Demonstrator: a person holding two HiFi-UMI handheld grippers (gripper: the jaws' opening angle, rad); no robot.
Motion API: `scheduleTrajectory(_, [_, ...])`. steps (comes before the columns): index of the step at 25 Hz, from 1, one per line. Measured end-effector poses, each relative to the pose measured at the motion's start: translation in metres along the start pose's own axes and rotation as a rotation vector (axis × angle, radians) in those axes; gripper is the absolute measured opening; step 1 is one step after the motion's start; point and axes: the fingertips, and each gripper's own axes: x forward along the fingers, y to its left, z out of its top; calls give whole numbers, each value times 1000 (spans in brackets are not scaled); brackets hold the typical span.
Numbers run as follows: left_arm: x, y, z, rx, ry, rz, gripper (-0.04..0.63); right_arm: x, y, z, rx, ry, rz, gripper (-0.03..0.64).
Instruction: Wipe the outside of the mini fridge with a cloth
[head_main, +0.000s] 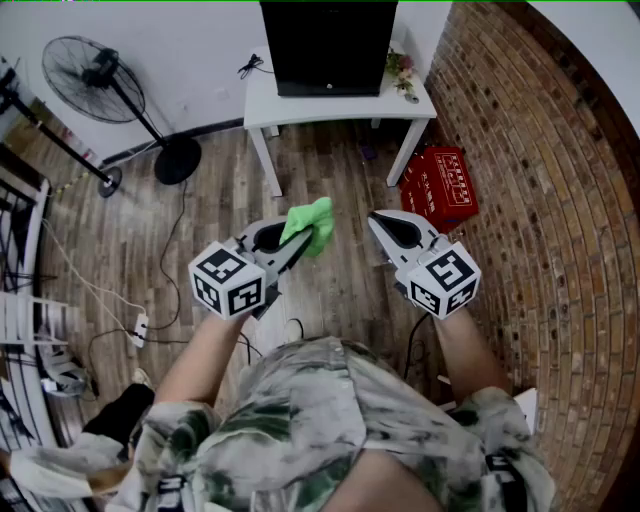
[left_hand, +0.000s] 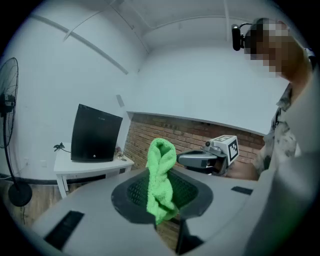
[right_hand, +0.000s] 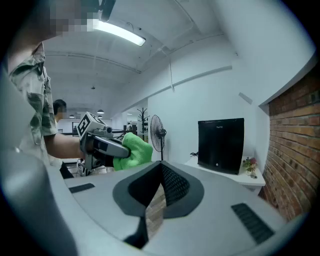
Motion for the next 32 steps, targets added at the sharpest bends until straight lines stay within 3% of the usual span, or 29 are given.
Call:
scheduleTrajectory(18, [54,-16,6,-33,-16,15,78,-27,-48,-10,-27,-2,33,28])
scheduleTrajectory(26, [101,51,39,-13,-24,-25,78,26,-110,14,-30,-25,26,81])
scheduleTrajectory(32, [135,130,104,33,-44,-56,78,91,-174,57,-30,-18,-3,92])
